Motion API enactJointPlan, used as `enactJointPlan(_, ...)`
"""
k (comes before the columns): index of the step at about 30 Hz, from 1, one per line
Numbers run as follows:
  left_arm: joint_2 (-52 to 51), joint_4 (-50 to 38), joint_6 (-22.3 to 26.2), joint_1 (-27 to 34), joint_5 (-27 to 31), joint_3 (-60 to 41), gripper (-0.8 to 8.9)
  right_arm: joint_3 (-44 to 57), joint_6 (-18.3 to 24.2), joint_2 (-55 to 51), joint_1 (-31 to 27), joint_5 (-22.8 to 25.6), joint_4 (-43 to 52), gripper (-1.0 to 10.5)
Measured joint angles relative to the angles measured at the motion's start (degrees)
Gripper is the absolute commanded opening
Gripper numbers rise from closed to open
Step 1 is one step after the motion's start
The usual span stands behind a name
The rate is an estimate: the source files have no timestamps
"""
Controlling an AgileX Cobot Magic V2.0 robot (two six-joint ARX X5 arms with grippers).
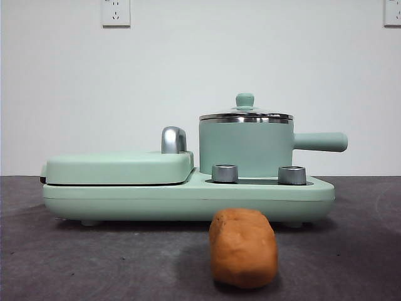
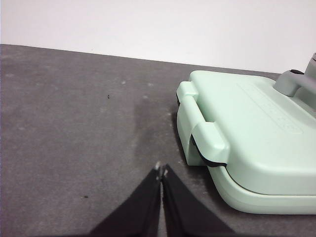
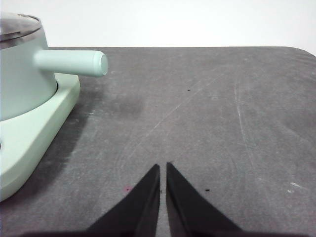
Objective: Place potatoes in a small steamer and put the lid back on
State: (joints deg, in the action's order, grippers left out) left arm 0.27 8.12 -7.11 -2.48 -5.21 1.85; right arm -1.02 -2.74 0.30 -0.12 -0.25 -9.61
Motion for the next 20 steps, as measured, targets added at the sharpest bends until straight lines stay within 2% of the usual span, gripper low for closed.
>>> enactJointPlan(4, -0.02, -0.13, 0.0, 0.0, 0.0, 0.0, 0.06, 0.07, -0.74, 0.0, 0.0, -0.5, 0.5, 0.2)
enactJointPlan(7, 0.0, -2.51, -0.76, 0.0, 0.0, 0.0, 0.06, 0.04, -3.76, 0.0, 0.0, -1.55, 2.43, 0.2)
enactJointPlan(12, -0.02, -10.29, -8.7, 0.0, -0.52, 0.22, 0.07, -3.52, -9.66, 0.59, 0.0, -1.57, -0.24, 0.2)
enactJointPlan(16, 0.59, -7.8, -14.21, -0.04, -0.98, 3.26, 0.07, -11.02, -13.29, 2.84, 0.02, -2.14, -2.1, 0.1)
enactJointPlan(20, 3.06, -6.12, -18.88, -0.44, -1.14, 10.12, 0.07, -19.34, -15.39, 8.31, 0.02, -7.45, -2.91, 0.1)
